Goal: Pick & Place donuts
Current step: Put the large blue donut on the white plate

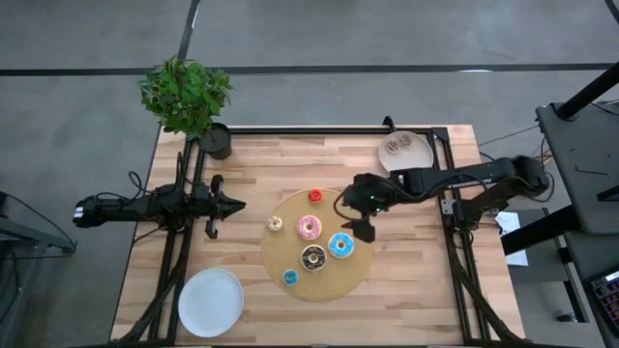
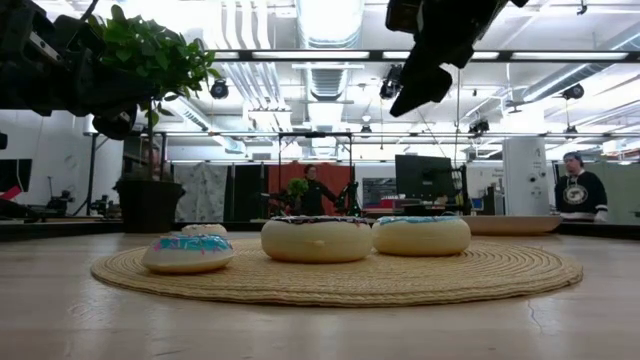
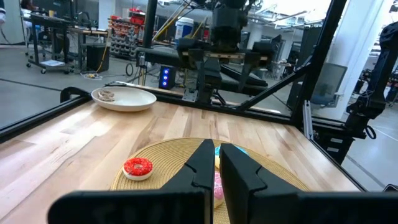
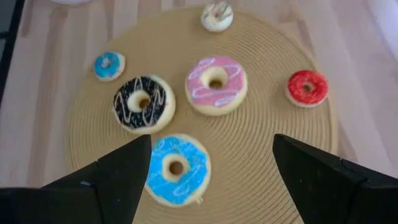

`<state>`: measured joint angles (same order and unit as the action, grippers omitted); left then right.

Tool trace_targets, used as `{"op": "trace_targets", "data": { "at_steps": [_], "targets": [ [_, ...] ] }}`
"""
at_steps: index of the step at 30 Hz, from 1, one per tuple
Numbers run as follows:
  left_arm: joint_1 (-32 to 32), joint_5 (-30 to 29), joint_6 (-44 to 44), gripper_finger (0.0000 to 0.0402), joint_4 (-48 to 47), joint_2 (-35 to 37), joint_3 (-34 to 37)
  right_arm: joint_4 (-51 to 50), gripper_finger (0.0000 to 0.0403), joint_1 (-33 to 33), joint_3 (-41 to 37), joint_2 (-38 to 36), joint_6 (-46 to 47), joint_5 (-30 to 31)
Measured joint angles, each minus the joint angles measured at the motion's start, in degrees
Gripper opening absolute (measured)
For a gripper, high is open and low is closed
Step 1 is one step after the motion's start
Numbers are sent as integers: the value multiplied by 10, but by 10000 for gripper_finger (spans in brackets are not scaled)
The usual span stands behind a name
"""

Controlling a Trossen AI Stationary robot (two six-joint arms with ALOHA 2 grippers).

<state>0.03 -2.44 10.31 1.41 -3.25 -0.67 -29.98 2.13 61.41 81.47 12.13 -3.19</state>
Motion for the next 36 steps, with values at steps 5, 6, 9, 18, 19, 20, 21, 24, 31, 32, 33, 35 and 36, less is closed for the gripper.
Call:
{"op": "trace_targets", "data": {
  "at_steps": [5, 6, 9, 18, 19, 20, 21, 24, 31, 32, 33, 35, 36],
  "targets": [
    [0, 0, 0, 0, 0, 0, 0, -11, 326, 14, 23, 34, 15, 2],
    [0, 0, 0, 0, 0, 0, 0, -17, 326, 16, 30, 41, 14, 2],
    [0, 0, 0, 0, 0, 0, 0, -44, 327, 24, 51, 65, 13, 4],
    [0, 0, 0, 0, -1, 0, 0, -75, 327, 45, 85, 117, 10, 3],
    [0, 0, 0, 0, -1, 0, 0, -75, 326, 47, 86, 122, 10, 3],
    [0, 0, 0, 0, -1, 0, 0, -76, 326, 49, 86, 126, 10, 3],
    [0, 0, 0, 0, -1, 0, 0, -79, 326, 52, 86, 130, 11, 2],
    [0, 0, 0, 0, -1, 0, 0, -93, 326, 58, 87, 146, 13, 2],
    [0, 0, 0, 0, -1, 0, 0, -118, 326, 59, 87, 180, 14, 4],
    [0, 0, 0, 0, -1, 0, 0, -118, 326, 59, 86, 182, 14, 4],
    [0, 0, 0, 0, -1, 0, 0, -119, 326, 59, 86, 183, 14, 4],
    [0, 0, 0, 0, -1, 0, 0, -117, 326, 59, 86, 182, 14, 11],
    [0, 0, 0, 0, -1, 0, 0, -117, 326, 59, 86, 181, 14, 19]
  ]
}}
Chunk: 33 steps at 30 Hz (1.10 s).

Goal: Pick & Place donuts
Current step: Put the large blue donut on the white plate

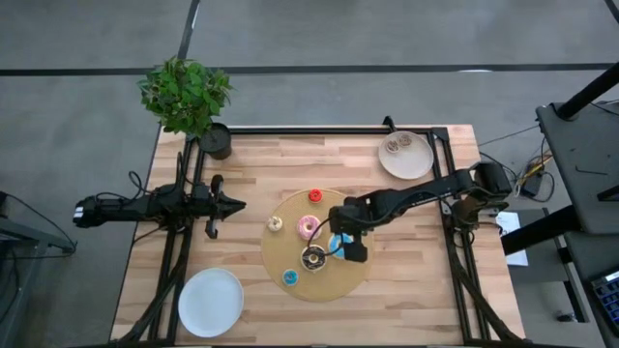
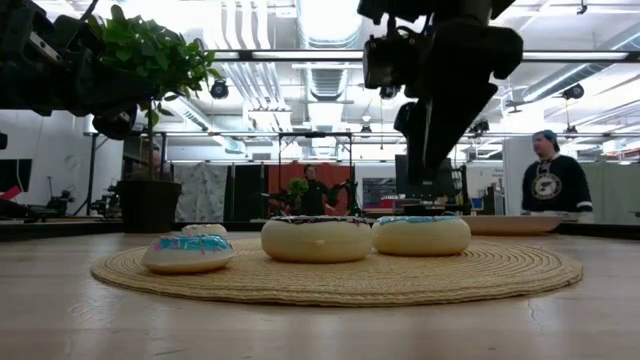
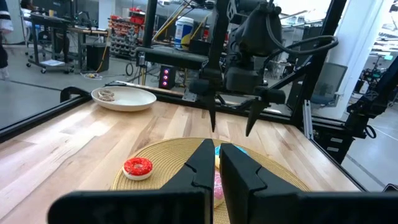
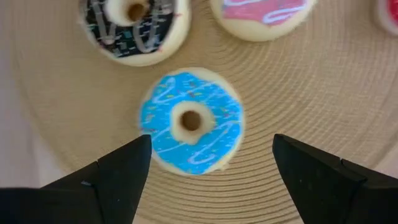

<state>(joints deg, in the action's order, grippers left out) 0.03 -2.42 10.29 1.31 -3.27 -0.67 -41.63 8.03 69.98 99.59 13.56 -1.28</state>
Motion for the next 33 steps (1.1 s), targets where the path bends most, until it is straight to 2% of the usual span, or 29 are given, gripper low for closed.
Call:
{"op": "trace_targets", "data": {
  "at_steps": [26, 33],
  "targets": [
    [0, 0, 0, 0, 0, 0, 0, -49, 325, 3, 48, -1, 59, 30],
    [0, 0, 0, 0, 0, 0, 0, -64, 325, 2, 47, 33, 61, 30]
  ]
}}
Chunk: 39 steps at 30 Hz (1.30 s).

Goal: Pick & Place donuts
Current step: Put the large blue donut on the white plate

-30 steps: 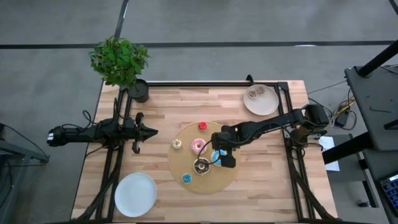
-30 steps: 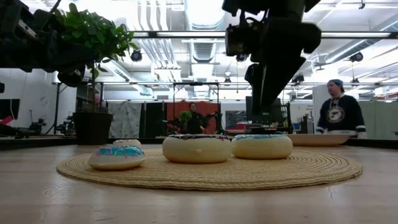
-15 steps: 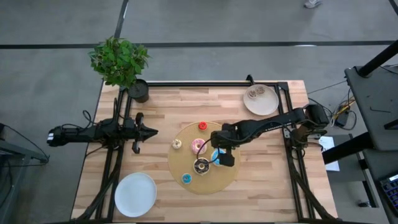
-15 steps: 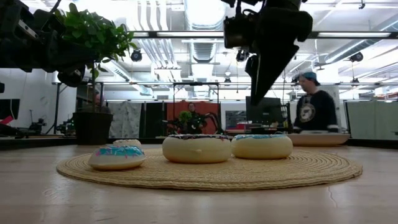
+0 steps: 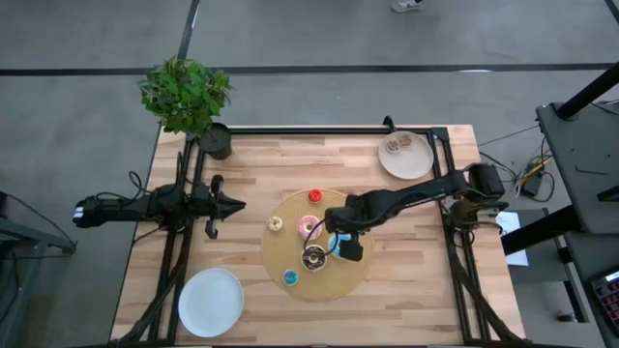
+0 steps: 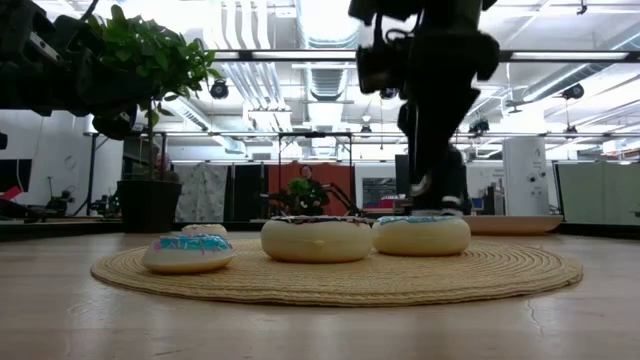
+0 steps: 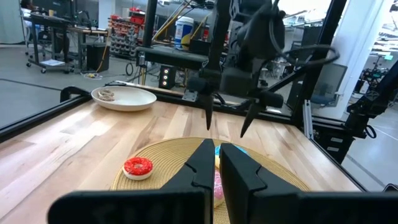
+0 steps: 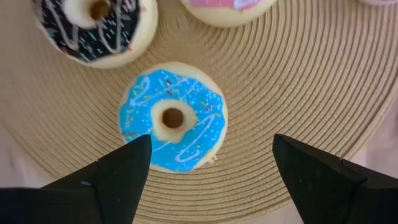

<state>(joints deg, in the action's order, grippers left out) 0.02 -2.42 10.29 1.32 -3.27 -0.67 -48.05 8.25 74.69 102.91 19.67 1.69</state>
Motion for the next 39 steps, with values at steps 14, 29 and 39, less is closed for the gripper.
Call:
{"op": "trace_targets", "data": {
  "at_steps": [14, 29, 39],
  "targets": [
    [0, 0, 0, 0, 0, 0, 0, 3, 325, 0, -1, 11, 16, -1],
    [0, 0, 0, 0, 1, 0, 0, 3, 325, -16, -1, 8, 48, -6],
    [0, 0, 0, 0, 1, 0, 0, 8, 325, -14, -19, 9, 48, -6]
  ]
}}
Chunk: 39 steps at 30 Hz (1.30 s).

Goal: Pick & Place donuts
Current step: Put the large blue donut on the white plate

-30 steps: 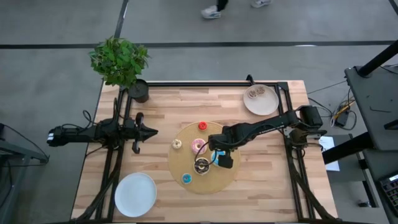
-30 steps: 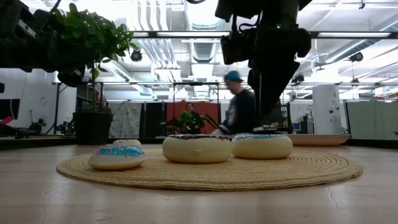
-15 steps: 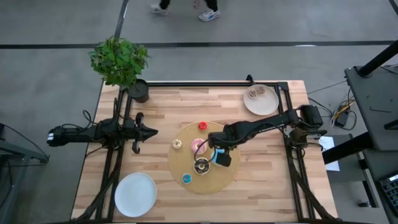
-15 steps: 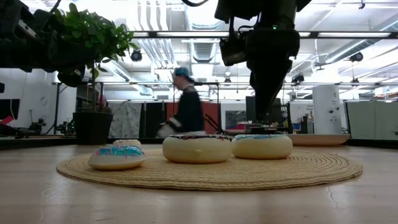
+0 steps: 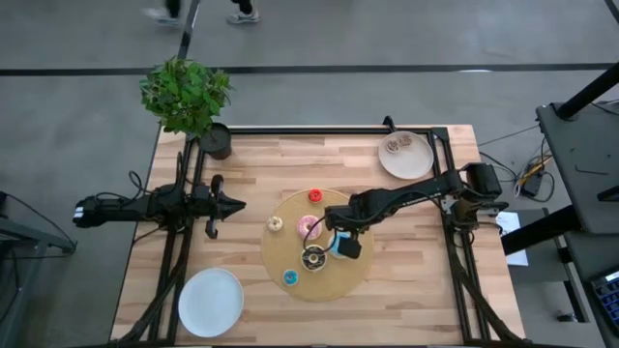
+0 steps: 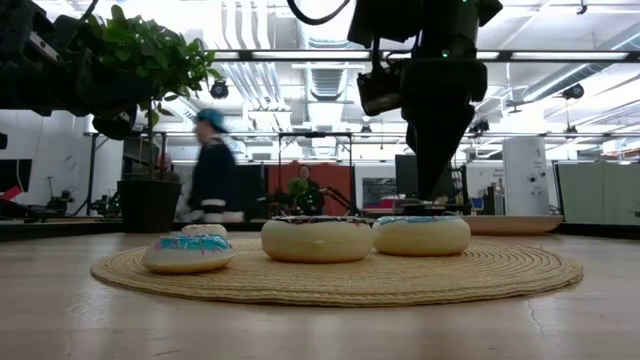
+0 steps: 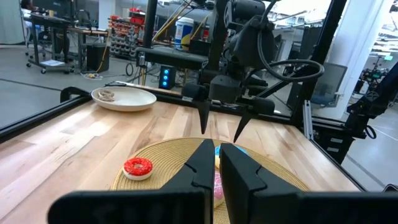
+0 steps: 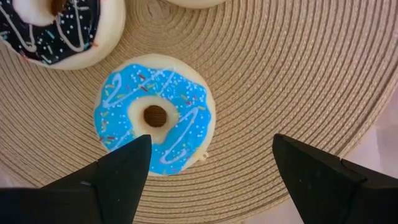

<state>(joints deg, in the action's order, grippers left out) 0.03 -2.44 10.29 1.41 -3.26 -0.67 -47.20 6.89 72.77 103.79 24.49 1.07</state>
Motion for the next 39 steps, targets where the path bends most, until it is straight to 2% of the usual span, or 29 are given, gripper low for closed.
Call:
{"op": "trace_targets", "data": {
  "at_steps": [39],
  "targets": [
    [0, 0, 0, 0, -1, 0, 0, 58, 325, 20, -17, 32, 53, 22]
  ]
}}
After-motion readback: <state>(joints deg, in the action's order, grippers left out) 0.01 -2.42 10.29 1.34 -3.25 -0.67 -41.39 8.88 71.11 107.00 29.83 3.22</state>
